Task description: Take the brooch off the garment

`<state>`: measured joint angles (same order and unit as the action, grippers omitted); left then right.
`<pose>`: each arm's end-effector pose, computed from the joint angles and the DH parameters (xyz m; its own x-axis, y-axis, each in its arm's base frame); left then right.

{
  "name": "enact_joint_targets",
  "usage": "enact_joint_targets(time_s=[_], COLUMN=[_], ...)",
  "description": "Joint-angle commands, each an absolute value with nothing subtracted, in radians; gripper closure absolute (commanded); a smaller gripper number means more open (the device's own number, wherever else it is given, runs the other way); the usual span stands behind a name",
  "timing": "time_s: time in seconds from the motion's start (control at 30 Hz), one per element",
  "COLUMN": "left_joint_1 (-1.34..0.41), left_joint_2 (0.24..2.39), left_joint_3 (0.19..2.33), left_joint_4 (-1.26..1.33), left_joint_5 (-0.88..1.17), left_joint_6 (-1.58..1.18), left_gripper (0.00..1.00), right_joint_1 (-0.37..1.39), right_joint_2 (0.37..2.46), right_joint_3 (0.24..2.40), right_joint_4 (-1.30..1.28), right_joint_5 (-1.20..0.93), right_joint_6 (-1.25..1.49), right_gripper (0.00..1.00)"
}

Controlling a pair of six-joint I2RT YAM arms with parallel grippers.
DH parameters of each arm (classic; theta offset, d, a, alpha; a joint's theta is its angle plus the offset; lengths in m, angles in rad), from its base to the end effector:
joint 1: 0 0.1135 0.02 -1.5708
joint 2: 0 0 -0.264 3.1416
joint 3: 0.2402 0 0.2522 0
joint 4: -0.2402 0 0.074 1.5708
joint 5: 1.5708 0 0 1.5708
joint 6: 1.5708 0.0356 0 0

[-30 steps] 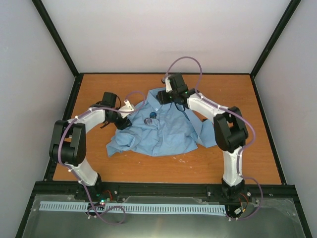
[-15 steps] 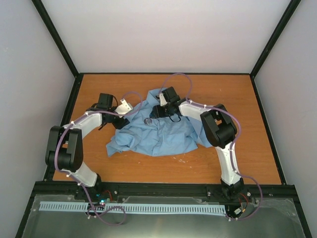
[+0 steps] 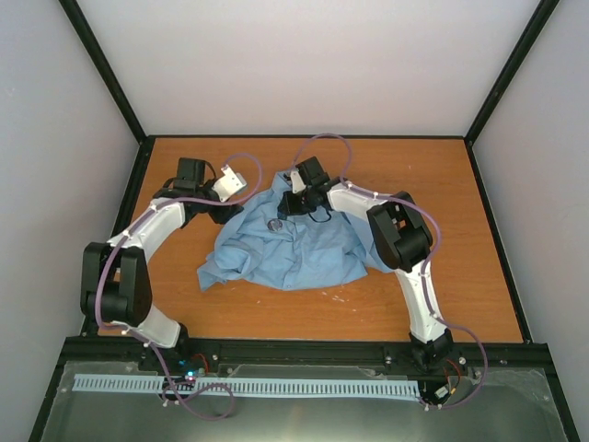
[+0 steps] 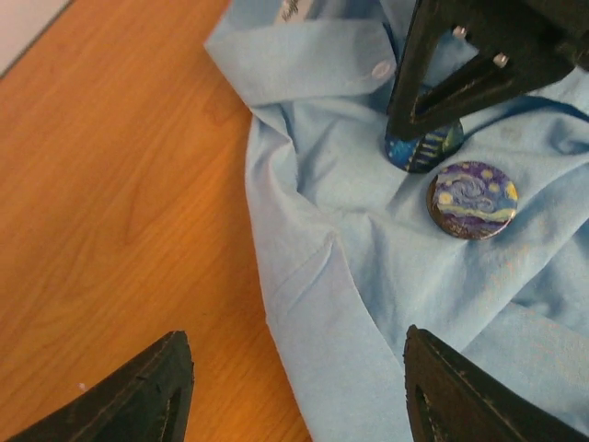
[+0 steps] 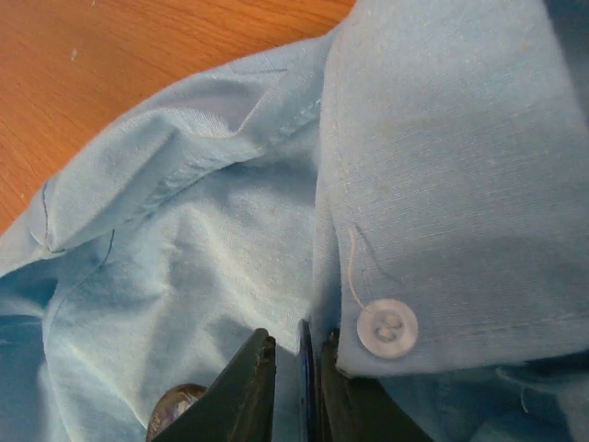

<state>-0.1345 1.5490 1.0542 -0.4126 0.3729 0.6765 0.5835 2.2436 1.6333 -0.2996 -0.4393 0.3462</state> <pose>0.3196 -0.0563 0.2295 -0.3915 0.6413 -0.6599 0.7596 0.6300 0.1617 0.3963 0.2798 0.1449 -0.8629 -0.2016 -0.4635 -0.4504 0.7228 0.5241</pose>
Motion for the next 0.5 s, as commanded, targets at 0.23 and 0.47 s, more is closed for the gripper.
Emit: enact_joint_targets(time_s=[0.23,0.47], left_joint_1=[-0.129,-0.129], left_joint_2=[1.476,1.459], left_joint_3=[1.179,1.208], left_joint_4=[-0.477,-0.51], left_joint_5=[0.441,0.466], left_joint_6=[0.727,0.748], left_gripper=[0.36,0.36], right_joint_1=[0.588,0.586], right_joint_2=[2.243,2.211], right_joint_3=[1.674,1.665], right_joint_4=[-0.392,-0.382], right_joint_5=[-0.44,-0.472], right_joint_6=[0.306,0.318], right_gripper=[0.75,0.98])
